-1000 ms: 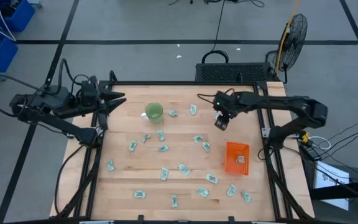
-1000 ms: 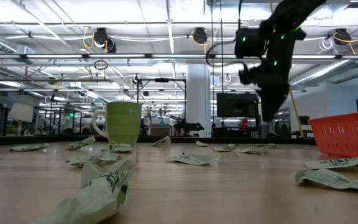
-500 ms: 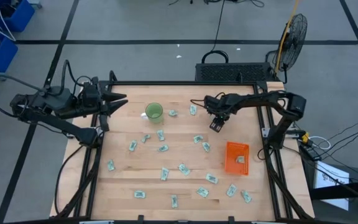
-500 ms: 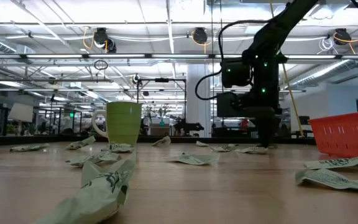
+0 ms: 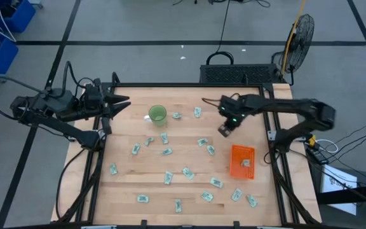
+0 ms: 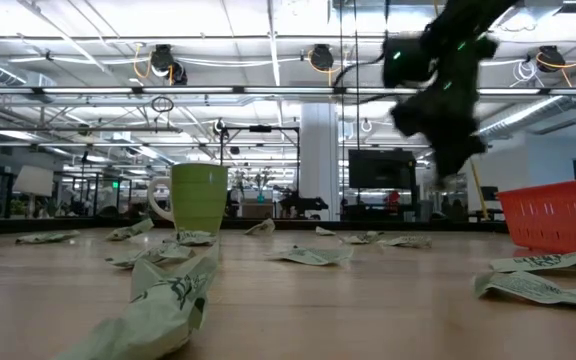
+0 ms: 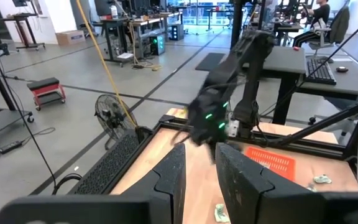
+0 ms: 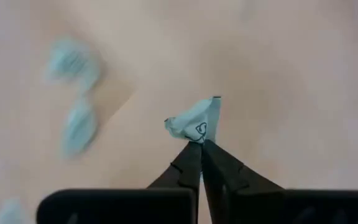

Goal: Pick and place Stevia / Truvia into bins
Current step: Put the stevia packet into the orange basket

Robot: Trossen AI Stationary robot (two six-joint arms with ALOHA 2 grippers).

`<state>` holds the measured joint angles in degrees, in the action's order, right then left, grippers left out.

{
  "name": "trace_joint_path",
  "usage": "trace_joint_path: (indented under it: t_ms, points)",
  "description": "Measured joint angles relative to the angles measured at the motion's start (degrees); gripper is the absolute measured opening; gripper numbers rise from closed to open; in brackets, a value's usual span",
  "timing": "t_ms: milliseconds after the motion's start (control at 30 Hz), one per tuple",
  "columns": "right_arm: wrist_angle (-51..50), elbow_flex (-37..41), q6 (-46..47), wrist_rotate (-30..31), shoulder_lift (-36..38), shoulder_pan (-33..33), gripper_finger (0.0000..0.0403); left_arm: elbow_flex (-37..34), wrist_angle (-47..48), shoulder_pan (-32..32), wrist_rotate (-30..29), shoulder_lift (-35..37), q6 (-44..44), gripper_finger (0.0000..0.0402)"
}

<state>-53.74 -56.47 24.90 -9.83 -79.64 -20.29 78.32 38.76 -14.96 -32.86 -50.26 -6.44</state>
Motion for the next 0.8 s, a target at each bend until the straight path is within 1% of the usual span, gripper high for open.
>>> trace_joint_path:
  t_ms: [100, 167, 267, 400, 500, 567, 633, 800]
  points:
    - [-5.11, -0.06, 6.97, -7.67, 7.16, 4.54, 0.0002, 0.00, -0.02, -0.02, 0.00, 0.00, 0.02, 0.0093]
    - [-7.64, -0.08, 12.47, -9.89, 10.82, 8.79, 0.0002, 0.00, -0.02, -0.01, -0.02, 0.00, -0.26, 0.0093]
    - [-10.89, 1.18, 19.60, -8.75, 13.90, 16.16, 0.0002, 0.00, -0.02, 0.00, -0.02, 0.00, -1.56, 0.0093]
    - [-8.44, 3.92, 27.53, -6.79, 14.10, 23.74, 0.0003, 0.00, 0.00, 0.00, -0.04, 0.00, -1.64, 0.0093]
    - [-4.26, 6.55, 28.27, -6.77, 12.27, 27.65, 0.0011, 0.00, -0.01, -0.01, -0.10, 0.00, -1.64, 0.0093]
    - [-2.65, 7.93, 27.63, -6.58, 10.59, 28.84, 0.0019, 0.00, -0.02, -0.02, -0.16, 0.00, -1.65, 0.0093]
    - [-3.14, 9.02, 27.07, -6.50, 9.01, 28.99, 0.0028, 0.00, -0.02, -0.02, -0.17, 0.00, -1.66, 0.0093]
    - [-4.65, 9.57, 25.32, -3.24, 7.45, 27.73, 0.0049, 0.02, -0.02, 0.00, -0.17, 0.00, -1.81, 0.0093]
